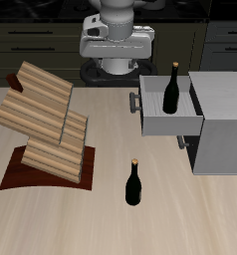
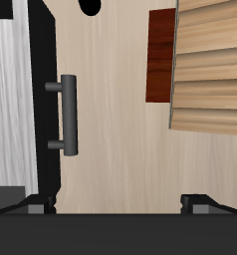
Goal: Place the wine bottle from the table into the top drawer
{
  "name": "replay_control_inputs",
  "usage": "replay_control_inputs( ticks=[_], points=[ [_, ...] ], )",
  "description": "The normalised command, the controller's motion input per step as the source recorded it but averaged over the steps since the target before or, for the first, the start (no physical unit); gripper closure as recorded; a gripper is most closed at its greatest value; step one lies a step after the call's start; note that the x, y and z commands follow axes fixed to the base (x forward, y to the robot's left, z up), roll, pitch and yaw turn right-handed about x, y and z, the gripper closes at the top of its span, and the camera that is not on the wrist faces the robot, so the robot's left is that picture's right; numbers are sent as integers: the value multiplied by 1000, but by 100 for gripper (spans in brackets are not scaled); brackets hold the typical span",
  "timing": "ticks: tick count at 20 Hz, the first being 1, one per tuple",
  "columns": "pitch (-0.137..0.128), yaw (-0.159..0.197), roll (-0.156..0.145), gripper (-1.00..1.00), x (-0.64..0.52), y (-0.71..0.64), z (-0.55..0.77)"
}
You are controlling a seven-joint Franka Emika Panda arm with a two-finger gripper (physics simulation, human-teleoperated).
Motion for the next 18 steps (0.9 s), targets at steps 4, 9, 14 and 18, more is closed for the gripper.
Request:
replay_control_inputs(
  ticks=[4,9,14,18],
  points=[
    [15,3,-3,-100,166,3,21],
    [7,1,-1,-100,249,-141,157],
    [-10,-33,-13,-100,253,-101,121],
    [0,-24,-7,-100,304,-68,63]
  ],
)
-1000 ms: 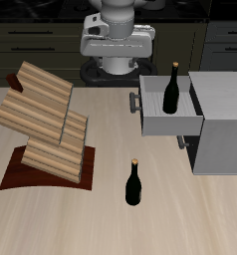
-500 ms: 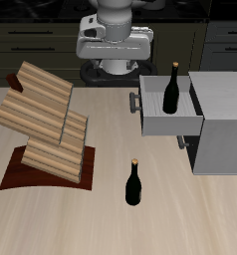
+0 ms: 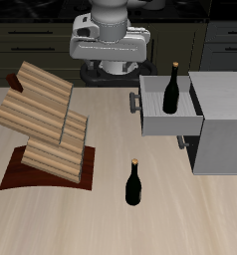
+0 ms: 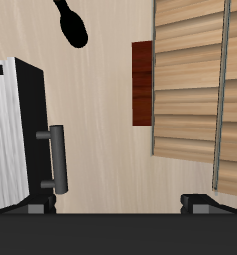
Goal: Place the wine bottle from the table into the top drawer
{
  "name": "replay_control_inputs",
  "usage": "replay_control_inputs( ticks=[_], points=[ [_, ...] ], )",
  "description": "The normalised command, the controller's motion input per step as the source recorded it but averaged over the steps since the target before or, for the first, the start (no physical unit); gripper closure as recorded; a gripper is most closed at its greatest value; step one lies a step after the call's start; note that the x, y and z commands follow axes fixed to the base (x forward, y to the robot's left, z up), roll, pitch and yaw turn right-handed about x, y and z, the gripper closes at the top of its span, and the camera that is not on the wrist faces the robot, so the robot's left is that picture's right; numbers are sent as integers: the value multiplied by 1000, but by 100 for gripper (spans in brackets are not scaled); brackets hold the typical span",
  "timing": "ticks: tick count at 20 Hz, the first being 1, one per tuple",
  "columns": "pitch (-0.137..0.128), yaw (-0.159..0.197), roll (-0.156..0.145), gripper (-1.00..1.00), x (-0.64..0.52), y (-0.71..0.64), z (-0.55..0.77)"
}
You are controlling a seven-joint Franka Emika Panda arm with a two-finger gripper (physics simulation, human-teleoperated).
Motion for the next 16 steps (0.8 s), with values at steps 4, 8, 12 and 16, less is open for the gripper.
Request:
replay_control_inputs(
  ticks=[4,8,12,16],
  points=[
    [-8,-16,-11,-100,290,27,47],
    [-4,-17,-1,-100,166,24,53],
    [5,-35,24,-100,313,61,100],
    [-14,0,6,-100,319,14,74]
  ],
)
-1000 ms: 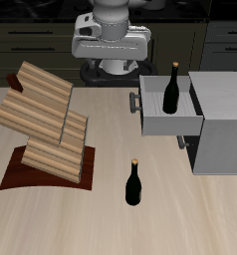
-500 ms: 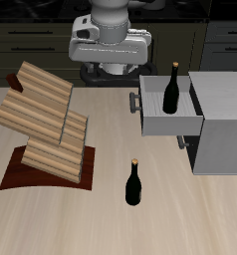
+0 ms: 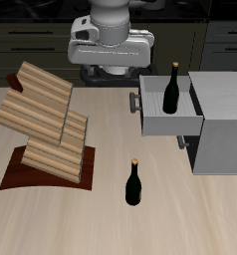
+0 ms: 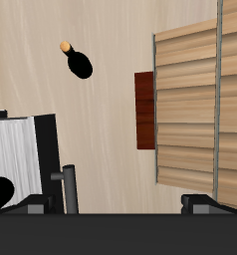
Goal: Place the wine bottle from the table into the top drawer
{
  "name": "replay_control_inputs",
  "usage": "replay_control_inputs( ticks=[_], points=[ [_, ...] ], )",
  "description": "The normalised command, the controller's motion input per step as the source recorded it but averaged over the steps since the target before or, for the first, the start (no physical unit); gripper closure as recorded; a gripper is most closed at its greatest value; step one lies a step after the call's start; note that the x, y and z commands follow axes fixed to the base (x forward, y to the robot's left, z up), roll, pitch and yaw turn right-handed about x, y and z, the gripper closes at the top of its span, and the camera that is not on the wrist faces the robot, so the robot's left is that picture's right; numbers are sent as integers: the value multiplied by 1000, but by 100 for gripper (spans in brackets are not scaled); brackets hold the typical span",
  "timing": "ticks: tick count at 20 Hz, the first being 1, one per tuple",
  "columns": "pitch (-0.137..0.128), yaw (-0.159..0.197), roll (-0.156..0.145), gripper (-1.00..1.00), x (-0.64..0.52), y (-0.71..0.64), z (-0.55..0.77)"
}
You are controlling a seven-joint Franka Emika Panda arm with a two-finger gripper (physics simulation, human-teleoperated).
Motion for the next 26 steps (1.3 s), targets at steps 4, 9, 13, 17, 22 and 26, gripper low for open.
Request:
replay_control_inputs(
  ticks=[4,9,13,17,22,26],
  points=[
    [3,1,-12,-100,227,-19,-4],
    [-15,-19,-28,-100,344,-30,18],
    [-1,1,-17,-100,273,20,-42],
    [29,-16,-3,-100,322,155,-133],
    [18,11,5,-100,189,234,-119],
    [-2,1,-18,-100,188,163,-34]
  ],
)
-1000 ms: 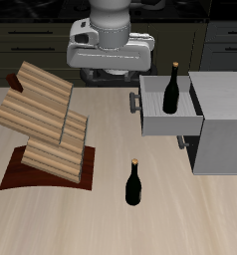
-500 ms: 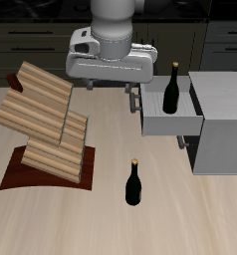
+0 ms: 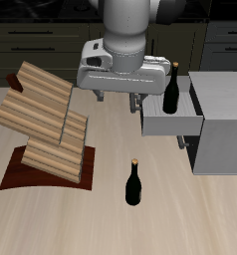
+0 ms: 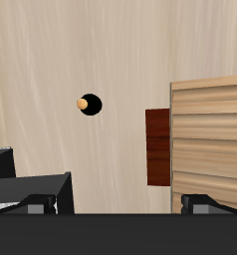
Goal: Place the wine bottle from the table into the top drawer
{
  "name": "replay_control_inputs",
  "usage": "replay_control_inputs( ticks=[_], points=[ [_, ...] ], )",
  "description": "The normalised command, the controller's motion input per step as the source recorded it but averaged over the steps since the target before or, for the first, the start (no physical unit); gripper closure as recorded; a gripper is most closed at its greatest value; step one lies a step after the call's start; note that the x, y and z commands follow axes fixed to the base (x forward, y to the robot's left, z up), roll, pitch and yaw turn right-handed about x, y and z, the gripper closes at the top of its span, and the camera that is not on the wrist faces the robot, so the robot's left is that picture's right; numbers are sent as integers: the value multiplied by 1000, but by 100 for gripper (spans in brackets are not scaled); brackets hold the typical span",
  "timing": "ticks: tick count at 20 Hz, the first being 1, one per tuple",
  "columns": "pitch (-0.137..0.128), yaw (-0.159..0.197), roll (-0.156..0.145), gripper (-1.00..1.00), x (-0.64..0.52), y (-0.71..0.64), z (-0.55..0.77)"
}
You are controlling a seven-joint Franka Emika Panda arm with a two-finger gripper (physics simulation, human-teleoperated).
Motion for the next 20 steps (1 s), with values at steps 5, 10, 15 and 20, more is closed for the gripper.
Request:
replay_control_inputs(
  ticks=[5,10,15,20],
  points=[
    [-4,8,-9,-100,143,152,-12],
    [-29,10,7,-100,126,176,-11],
    [-15,0,11,-100,100,144,-37],
    [-17,4,6,-100,67,26,-44]
  ],
)
